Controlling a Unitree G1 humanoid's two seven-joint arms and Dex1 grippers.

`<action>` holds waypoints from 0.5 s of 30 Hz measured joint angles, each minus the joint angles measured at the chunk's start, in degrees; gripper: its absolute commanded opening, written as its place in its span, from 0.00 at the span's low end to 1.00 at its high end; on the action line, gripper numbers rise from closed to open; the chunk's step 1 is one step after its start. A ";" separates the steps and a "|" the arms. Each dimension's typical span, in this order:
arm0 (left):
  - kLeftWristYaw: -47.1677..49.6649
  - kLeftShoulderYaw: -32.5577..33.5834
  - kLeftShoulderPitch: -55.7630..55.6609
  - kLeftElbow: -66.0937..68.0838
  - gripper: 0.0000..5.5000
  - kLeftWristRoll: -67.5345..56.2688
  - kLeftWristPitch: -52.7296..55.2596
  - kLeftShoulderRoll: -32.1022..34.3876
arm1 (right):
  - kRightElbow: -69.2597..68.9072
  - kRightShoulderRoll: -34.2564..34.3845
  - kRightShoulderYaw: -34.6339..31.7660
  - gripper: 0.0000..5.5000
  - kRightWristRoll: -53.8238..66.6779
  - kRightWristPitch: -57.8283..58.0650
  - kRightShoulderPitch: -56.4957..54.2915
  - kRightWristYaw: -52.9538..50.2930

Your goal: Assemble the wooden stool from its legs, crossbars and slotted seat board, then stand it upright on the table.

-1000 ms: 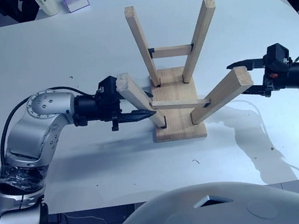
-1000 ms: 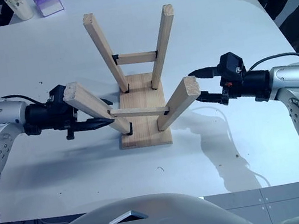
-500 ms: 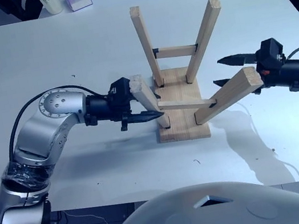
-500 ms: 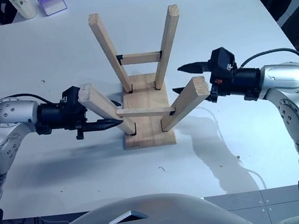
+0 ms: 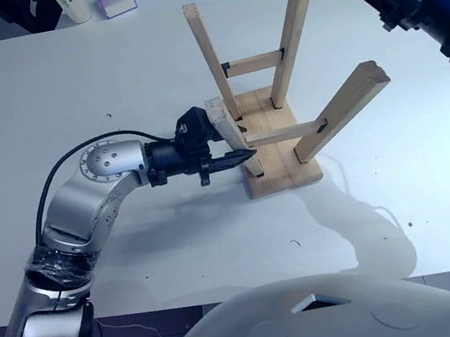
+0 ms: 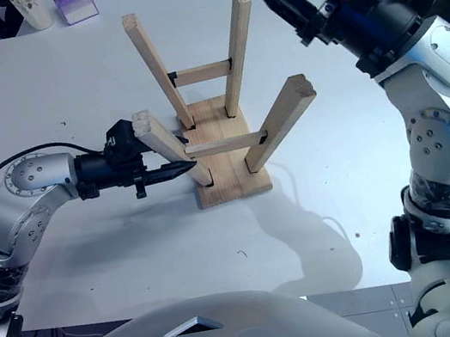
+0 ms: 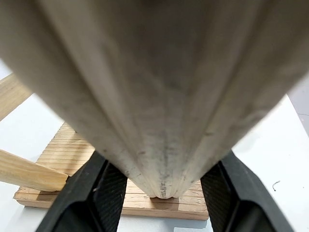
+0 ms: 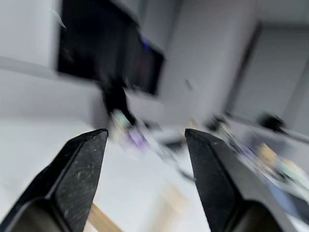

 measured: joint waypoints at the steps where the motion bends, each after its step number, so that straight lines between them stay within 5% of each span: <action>1: 0.15 0.02 -0.15 -0.05 0.37 -0.02 0.42 -0.10 | -2.82 0.75 0.31 0.53 4.55 1.42 -1.13 -2.98; 6: 2.63 0.00 -0.38 -1.00 0.37 -0.06 2.47 -0.91 | -13.25 4.06 9.34 0.53 9.66 6.67 -0.78 -14.31; 15: 4.14 0.38 -0.39 -2.46 0.37 -0.36 4.89 -1.10 | -17.81 2.76 25.21 0.53 -13.47 6.33 7.53 -20.89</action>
